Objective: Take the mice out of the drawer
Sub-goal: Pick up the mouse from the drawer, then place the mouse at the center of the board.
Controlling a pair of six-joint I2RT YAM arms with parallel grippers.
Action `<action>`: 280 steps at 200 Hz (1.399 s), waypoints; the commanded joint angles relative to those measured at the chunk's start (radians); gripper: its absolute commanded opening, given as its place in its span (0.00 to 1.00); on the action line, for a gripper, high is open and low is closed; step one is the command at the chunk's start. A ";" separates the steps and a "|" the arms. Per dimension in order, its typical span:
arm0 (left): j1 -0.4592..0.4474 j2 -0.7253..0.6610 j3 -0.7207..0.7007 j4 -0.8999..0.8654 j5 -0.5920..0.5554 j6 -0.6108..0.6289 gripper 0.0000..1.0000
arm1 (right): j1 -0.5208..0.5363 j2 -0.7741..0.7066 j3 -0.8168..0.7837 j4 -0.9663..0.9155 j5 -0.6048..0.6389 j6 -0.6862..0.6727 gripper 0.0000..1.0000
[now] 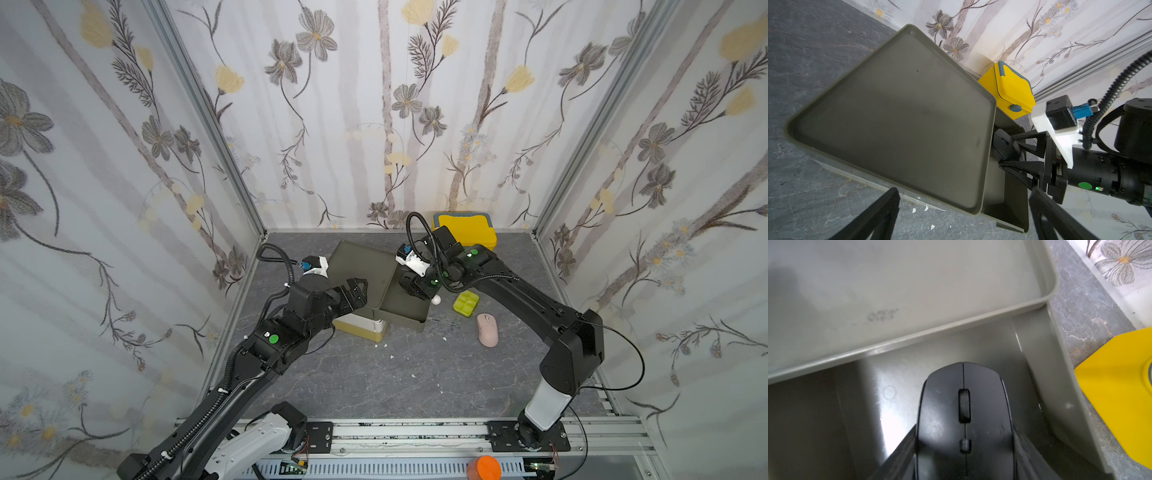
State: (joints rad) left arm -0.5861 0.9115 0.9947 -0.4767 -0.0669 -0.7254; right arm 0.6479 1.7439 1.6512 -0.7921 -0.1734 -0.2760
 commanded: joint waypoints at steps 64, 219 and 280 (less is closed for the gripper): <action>-0.004 0.044 0.054 0.036 0.069 0.022 1.00 | -0.079 -0.179 -0.035 0.048 0.058 0.277 0.58; -0.087 0.055 0.027 0.057 0.043 0.050 1.00 | -0.146 -0.635 -0.855 0.332 0.339 0.773 0.59; -0.086 0.030 0.000 0.050 0.021 0.049 1.00 | -0.096 -0.555 -1.016 0.439 0.358 0.838 0.59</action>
State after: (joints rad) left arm -0.6739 0.9474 1.0019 -0.4320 -0.0242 -0.6842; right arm 0.5316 1.1645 0.6662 -0.4370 0.1600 0.5156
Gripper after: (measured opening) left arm 0.997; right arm 0.586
